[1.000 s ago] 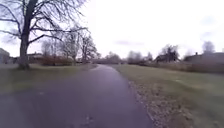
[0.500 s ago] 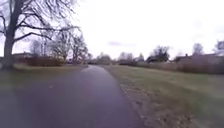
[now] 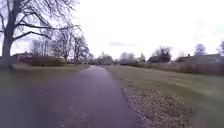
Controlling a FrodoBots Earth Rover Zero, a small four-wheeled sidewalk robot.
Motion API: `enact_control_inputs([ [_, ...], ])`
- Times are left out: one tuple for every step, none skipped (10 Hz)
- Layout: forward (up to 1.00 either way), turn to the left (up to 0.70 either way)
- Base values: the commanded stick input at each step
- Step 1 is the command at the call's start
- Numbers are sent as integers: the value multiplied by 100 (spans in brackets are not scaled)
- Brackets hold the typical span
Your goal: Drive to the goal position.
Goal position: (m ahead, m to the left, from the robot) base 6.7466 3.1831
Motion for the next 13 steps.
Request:
enact_control_inputs([
  [100,0],
  [100,0],
  [100,0],
  [100,6],
  [100,40],
  [100,40],
  [100,40],
  [100,26],
  [100,0],
  [100,0],
  [100,0],
  [100,0],
  [100,0],
])
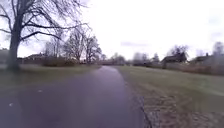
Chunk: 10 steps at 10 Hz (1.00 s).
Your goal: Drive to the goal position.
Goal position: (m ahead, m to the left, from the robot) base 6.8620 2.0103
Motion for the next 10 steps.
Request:
enact_control_inputs([
  [100,0],
  [100,0],
  [100,0],
  [100,0],
  [100,0],
  [100,0],
  [100,0],
  [100,0],
  [100,0],
  [100,0],
])
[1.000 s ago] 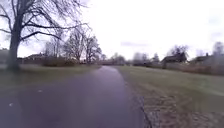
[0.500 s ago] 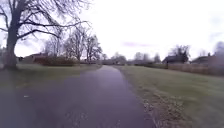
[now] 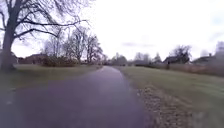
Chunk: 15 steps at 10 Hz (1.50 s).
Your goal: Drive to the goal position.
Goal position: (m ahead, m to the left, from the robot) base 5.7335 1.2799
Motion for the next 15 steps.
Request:
enact_control_inputs([
  [100,0],
  [100,0],
  [100,0],
  [100,-12],
  [100,-39],
  [100,-40],
  [100,-22],
  [100,-4],
  [100,0],
  [100,0],
  [100,0],
  [100,0],
  [100,0],
  [100,0],
  [100,0],
])
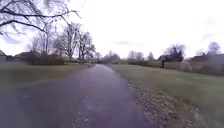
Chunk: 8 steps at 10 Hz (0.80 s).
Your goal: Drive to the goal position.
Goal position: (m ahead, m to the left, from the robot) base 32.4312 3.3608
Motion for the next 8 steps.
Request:
enact_control_inputs([
  [100,0],
  [100,0],
  [100,0],
  [100,0],
  [100,0],
  [100,0],
  [100,0],
  [100,0],
])
